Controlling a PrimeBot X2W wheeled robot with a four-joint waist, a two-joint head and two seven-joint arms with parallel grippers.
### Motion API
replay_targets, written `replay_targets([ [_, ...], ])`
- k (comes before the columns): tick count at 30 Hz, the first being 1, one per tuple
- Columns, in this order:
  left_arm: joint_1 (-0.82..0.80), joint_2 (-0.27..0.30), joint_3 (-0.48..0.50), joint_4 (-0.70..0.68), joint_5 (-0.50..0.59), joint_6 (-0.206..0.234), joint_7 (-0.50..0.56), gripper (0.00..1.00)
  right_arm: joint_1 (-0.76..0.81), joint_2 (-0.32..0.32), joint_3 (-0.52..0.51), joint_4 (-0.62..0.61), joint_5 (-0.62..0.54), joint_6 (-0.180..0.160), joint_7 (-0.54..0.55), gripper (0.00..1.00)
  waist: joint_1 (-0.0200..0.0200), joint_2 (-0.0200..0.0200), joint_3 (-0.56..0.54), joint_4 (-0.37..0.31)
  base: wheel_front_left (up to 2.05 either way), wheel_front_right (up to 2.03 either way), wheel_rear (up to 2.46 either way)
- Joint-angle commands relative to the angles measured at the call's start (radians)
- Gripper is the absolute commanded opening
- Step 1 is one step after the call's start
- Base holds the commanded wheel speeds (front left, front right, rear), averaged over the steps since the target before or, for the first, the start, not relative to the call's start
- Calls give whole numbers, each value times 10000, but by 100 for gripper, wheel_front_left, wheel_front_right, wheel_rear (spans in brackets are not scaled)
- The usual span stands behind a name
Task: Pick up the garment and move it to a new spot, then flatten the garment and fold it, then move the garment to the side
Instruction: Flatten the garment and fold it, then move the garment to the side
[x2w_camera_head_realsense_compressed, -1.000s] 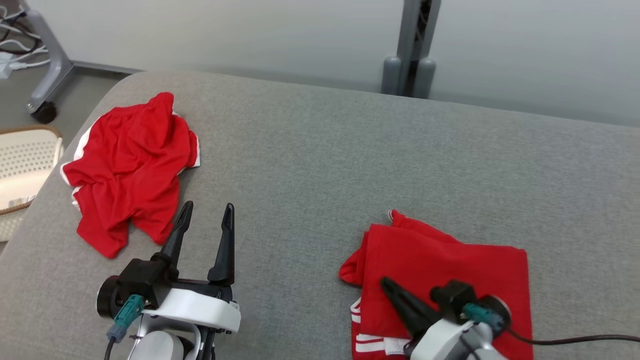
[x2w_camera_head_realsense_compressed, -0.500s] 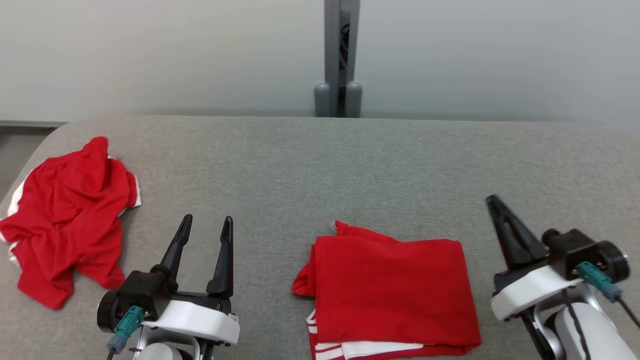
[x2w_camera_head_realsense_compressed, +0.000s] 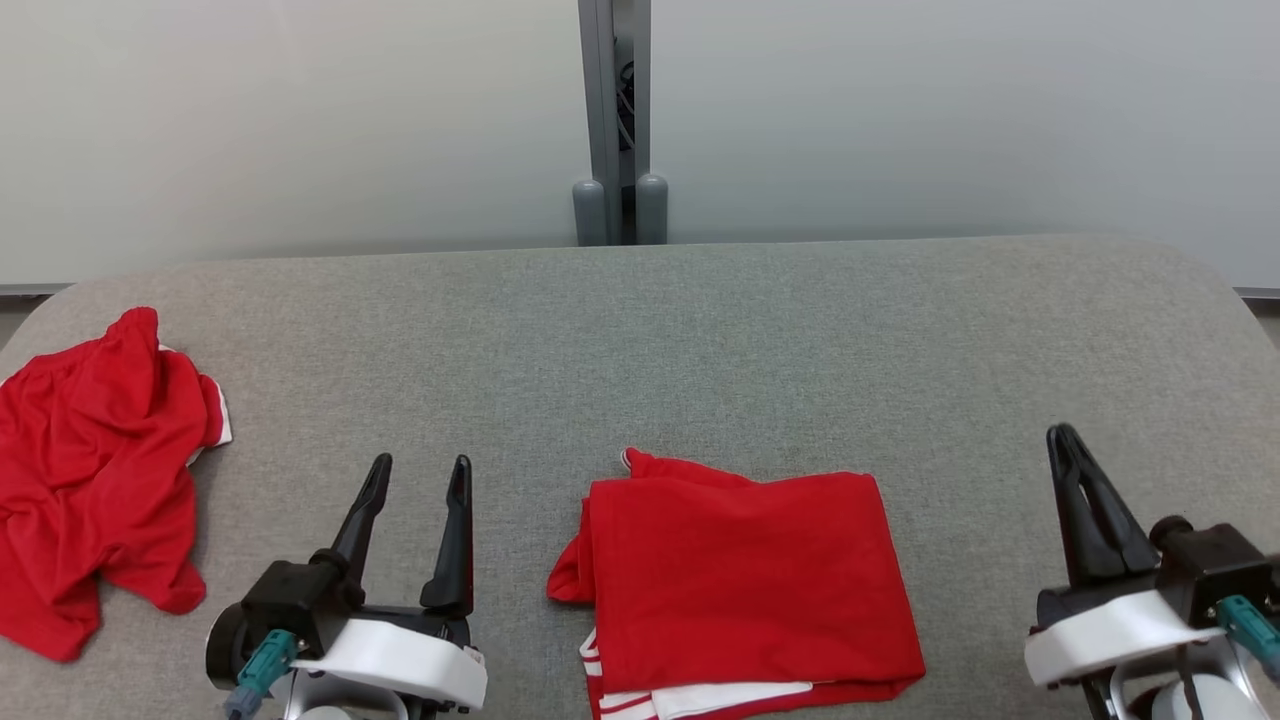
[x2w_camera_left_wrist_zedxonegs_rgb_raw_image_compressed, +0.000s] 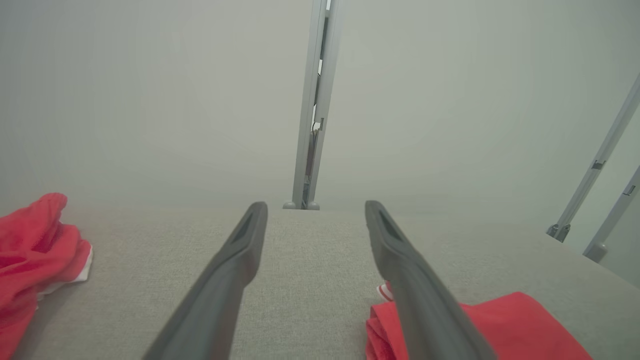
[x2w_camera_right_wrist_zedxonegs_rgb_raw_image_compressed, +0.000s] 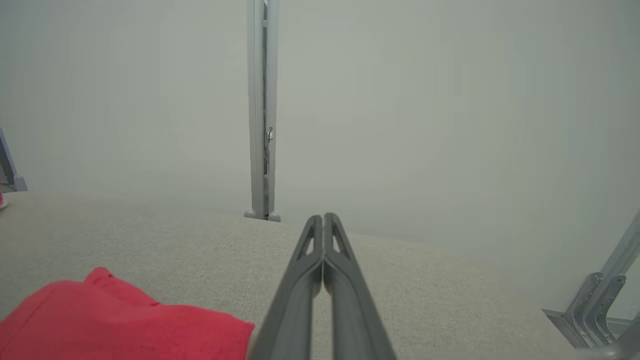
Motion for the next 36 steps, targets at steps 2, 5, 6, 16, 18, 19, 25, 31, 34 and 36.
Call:
replay_targets([
  [2,140,31,-55,61,48,28,-33,100,240,78,-109,207,-38,0,-28,0,0,0,8,-37,0,0,0],
  [5,170,40,-65,93,121,69,-33,100,225,112,-61,457,119,0,-29,57,0,0,17,-61,0,0,0],
  [6,159,35,-85,105,185,76,-33,100,209,121,-109,480,203,-1,-29,100,0,0,24,-65,0,0,0],
  [16,60,37,24,175,273,8,-33,100,153,100,239,931,697,0,-29,100,0,0,125,68,0,0,0],
  [18,86,38,-5,223,281,-6,-33,100,166,-19,573,1301,1147,0,-29,100,0,0,141,127,0,0,0],
  [19,98,37,-16,250,292,-26,-33,100,142,-96,790,1511,1394,-1,-28,100,0,0,157,160,0,0,0],
  [25,-71,41,-72,333,325,-89,-33,100,-250,-680,2219,2913,3244,2,11,100,0,0,403,428,0,0,0],
  [31,-233,38,-128,388,383,-171,-33,100,-900,-1039,3110,3969,5183,0,477,100,0,0,740,755,0,0,0],
  [34,-343,35,-134,367,403,-177,-33,100,-1194,-1129,3504,4211,6255,0,801,100,0,0,907,933,0,0,0],
  [36,-349,37,-128,366,421,-175,-33,100,-1267,-1163,3627,4241,6648,0,923,100,0,0,966,994,0,0,0],
])
